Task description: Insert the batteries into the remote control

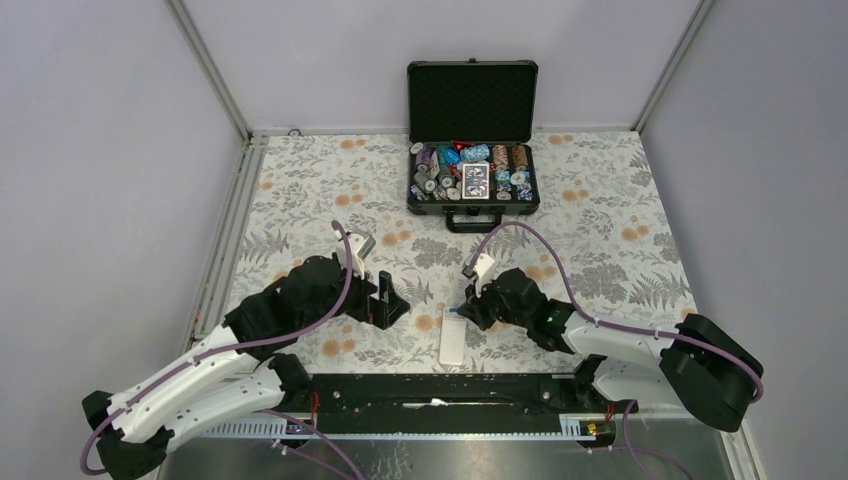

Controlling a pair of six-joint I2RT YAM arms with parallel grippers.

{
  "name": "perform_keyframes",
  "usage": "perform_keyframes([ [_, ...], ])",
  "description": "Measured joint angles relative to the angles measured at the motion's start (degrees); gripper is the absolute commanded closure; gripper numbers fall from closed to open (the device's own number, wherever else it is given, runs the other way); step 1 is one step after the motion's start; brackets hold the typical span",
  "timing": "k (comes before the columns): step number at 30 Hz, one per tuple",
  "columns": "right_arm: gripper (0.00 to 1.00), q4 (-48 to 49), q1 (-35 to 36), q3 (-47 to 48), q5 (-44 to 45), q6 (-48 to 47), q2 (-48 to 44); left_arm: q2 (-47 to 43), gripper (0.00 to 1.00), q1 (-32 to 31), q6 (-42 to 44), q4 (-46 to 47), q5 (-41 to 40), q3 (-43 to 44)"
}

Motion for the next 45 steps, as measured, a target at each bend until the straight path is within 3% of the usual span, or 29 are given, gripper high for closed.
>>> perform_keyframes([
  [45, 1.00, 9.5, -0.9, -2.7, 0.2, 3.8, 6.3, 0.3, 0.01, 0.8, -0.1, 0.4, 2.1, 0.0],
])
